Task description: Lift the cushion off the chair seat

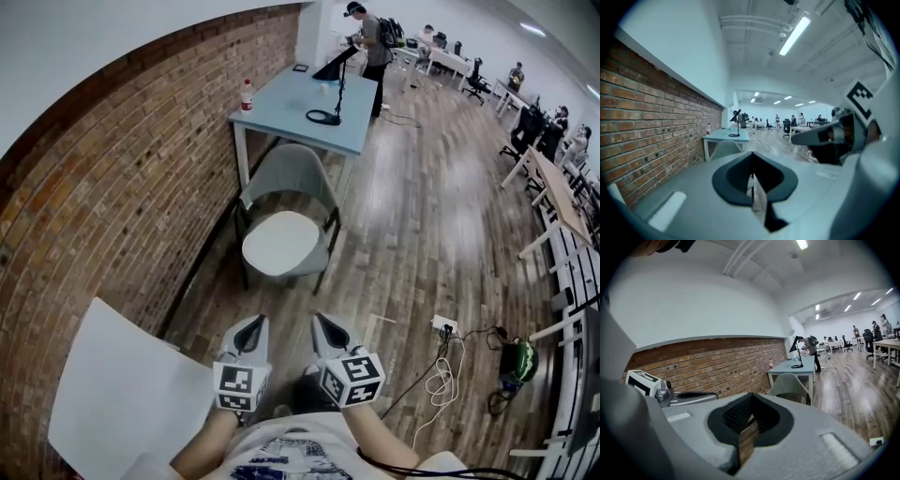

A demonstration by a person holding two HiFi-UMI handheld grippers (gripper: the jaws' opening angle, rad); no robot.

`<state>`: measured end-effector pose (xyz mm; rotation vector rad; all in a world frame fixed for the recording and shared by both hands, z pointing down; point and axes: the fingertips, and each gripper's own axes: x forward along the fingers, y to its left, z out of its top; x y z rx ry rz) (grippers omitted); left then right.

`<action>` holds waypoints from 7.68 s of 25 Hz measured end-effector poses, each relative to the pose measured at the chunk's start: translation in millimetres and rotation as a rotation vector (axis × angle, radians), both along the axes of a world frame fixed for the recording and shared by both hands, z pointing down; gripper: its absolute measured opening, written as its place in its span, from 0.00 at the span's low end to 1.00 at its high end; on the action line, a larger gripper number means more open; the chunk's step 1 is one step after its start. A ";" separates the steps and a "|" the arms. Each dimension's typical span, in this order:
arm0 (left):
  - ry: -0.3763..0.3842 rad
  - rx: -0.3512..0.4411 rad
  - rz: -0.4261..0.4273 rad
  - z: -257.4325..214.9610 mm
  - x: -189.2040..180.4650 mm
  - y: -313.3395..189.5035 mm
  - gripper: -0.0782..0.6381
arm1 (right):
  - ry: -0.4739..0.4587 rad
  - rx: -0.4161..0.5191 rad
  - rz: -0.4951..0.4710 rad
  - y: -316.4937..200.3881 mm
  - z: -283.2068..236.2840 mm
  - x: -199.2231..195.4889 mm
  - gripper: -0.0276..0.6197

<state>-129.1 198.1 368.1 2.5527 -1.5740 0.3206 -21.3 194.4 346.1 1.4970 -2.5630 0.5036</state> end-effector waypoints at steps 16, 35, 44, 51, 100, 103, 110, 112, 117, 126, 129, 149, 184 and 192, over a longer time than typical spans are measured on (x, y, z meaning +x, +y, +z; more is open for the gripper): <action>-0.030 -0.046 -0.073 18.7 22.5 -164.8 0.10 | -0.038 -0.043 -0.050 -176.2 24.5 34.0 0.04; -0.097 -0.131 -0.158 54.2 44.9 -330.5 0.10 | -0.045 -0.116 -0.117 -358.7 59.5 83.8 0.04; -0.092 -0.153 -0.146 93.1 36.4 -399.1 0.10 | -0.025 -0.149 -0.105 -431.1 97.1 79.1 0.04; -0.087 -0.174 -0.171 136.9 2.4 -462.0 0.10 | 0.023 -0.170 -0.097 -501.7 142.7 64.1 0.04; -0.102 -0.528 -0.361 539.1 -110.0 -535.9 0.31 | 0.192 -0.451 -0.012 -606.7 539.9 37.9 0.19; -0.094 -0.560 -0.404 551.9 -121.1 -534.0 0.38 | 0.181 -0.475 0.028 -611.7 554.5 42.1 0.46; -0.021 -0.634 -0.462 575.8 -134.3 -528.4 0.64 | 0.164 -0.532 0.113 -623.8 587.1 56.8 0.73; -0.014 -0.650 -0.466 580.5 -136.8 -526.9 0.66 | 0.158 -0.555 0.121 -623.6 596.0 61.0 0.75; 0.032 -0.695 -0.483 591.9 -139.6 -524.0 0.67 | 0.160 -0.595 0.108 -626.0 611.2 65.3 0.76; 0.109 -0.739 -0.498 604.5 -137.8 -523.3 0.66 | 0.133 -0.649 0.077 -623.5 623.8 59.1 0.76; 0.097 -0.736 -0.493 602.8 -136.6 -523.8 0.65 | 0.136 -0.652 0.071 -622.8 622.9 57.7 0.75; -0.020 -0.641 -0.422 551.1 -101.4 -528.6 0.18 | 0.139 -0.589 -0.007 -609.6 560.3 49.8 0.16; -0.002 -0.296 -0.404 120.0 -36.6 -414.4 0.17 | 0.016 -0.235 0.054 -472.6 115.9 119.0 0.14; 0.005 -0.276 -0.391 81.9 -32.2 -384.2 0.17 | 0.034 -0.180 0.050 -433.2 74.2 124.3 0.14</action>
